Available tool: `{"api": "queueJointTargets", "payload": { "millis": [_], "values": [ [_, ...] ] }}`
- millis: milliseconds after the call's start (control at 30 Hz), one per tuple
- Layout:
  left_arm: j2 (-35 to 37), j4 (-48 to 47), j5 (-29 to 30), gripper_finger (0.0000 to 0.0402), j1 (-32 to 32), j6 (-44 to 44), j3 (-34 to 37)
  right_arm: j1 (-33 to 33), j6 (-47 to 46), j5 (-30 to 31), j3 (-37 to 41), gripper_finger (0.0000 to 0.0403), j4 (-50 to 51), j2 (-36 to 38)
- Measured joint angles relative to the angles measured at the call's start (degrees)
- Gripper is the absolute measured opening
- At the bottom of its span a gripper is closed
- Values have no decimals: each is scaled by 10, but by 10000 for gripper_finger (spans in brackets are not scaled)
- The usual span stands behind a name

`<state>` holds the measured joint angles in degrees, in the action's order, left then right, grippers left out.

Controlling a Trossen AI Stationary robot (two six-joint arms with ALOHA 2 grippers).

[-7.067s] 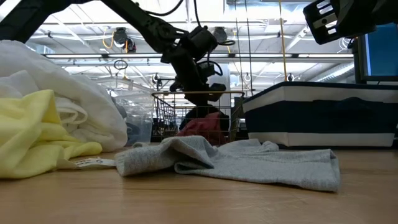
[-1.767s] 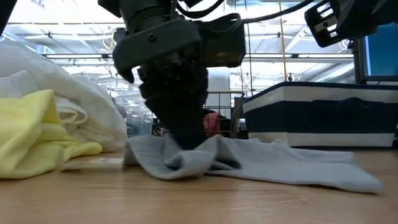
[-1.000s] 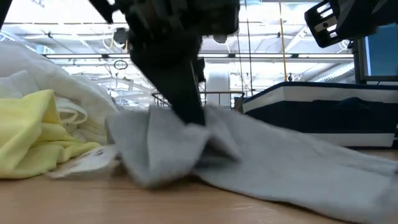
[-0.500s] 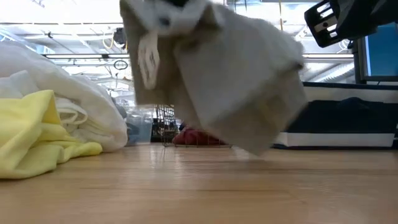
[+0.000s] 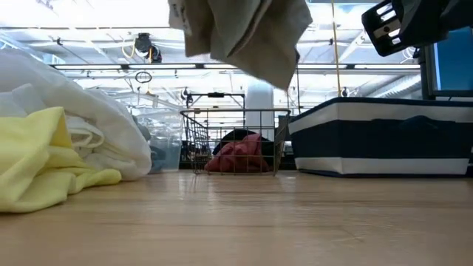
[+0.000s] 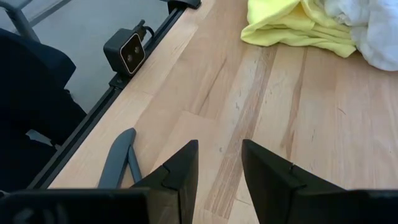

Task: Pick & Place Cloths
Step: Put the gray shorts into the mesh basket

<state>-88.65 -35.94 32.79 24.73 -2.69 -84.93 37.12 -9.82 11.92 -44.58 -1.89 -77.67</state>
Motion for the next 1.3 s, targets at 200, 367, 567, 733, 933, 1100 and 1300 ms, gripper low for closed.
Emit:
{"api": "queueJointTargets", "payload": {
  "millis": [200, 367, 567, 733, 933, 1100, 1300],
  "values": [
    [8, 42, 69, 2, -4, 63, 0, 0, 0, 0, 0, 116, 0, 0],
    [8, 100, 105, 2, -18, 117, 0, 0, 0, 2, 0, 116, 0, 0],
    [7, 156, 172, 2, -48, 136, 0, 0, 0, 2, 0, 116, 0, 0],
    [7, 185, 242, 2, -74, 142, 0, 0, 0, 2, 0, 116, 0, 0],
    [7, 208, 272, 2, -116, 127, 0, 0, 0, 2, 0, 116, 0, 0],
    [7, 209, 272, 3, -152, 109, 0, 0, 0, 2, 0, 116, 0, 0],
    [7, 209, 272, 3, -190, 94, 0, 0, 0, 2, 0, 116, 0, 0]
  ]
}}
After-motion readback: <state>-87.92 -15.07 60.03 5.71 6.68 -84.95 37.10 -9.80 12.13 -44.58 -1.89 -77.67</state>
